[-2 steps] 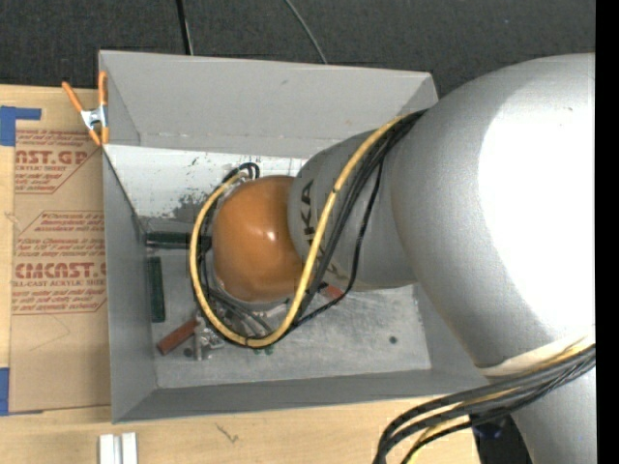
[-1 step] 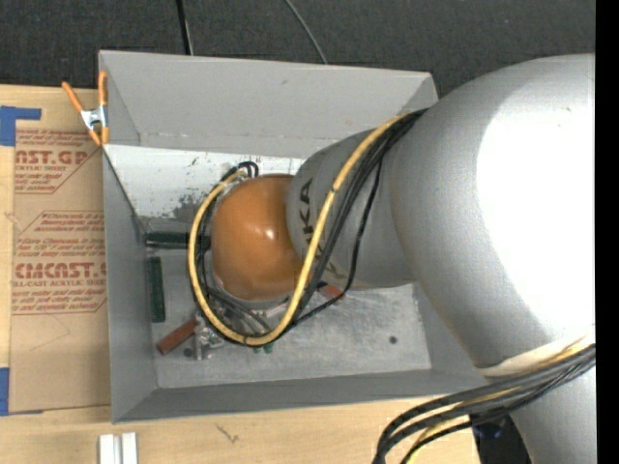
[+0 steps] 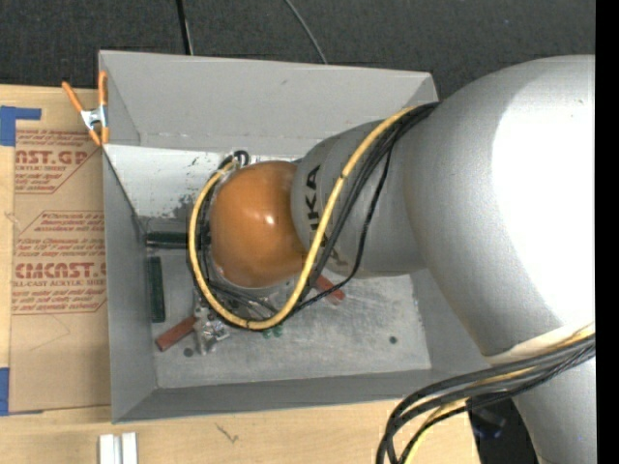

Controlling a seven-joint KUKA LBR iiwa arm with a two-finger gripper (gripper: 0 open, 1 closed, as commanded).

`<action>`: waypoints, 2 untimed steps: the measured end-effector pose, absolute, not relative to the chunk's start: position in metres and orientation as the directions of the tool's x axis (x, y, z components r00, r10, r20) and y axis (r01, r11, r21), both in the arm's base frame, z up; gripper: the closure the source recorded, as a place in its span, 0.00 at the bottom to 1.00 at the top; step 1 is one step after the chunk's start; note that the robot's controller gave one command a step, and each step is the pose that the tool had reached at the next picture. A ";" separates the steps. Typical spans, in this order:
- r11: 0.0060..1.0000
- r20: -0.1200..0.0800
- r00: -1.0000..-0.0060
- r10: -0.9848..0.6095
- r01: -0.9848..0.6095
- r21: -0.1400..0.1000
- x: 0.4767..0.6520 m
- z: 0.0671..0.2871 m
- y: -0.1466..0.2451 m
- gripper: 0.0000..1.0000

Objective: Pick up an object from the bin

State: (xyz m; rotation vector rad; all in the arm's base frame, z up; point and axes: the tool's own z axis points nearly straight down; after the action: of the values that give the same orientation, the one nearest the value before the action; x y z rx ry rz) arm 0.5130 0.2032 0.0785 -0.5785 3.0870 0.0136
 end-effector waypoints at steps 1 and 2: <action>0.896 -0.005 -0.896 -0.444 -0.444 0.005 0.520 0.079 0.203 1.00; 0.910 0.005 -0.910 -0.415 -0.415 0.002 0.517 0.111 0.200 1.00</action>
Offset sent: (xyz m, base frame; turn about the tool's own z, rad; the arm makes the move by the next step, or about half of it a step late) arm 0.0092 -0.0045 0.1189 -0.0265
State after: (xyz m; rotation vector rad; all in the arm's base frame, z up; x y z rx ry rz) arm 0.5171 0.1999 0.1113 -0.6689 3.0750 0.0021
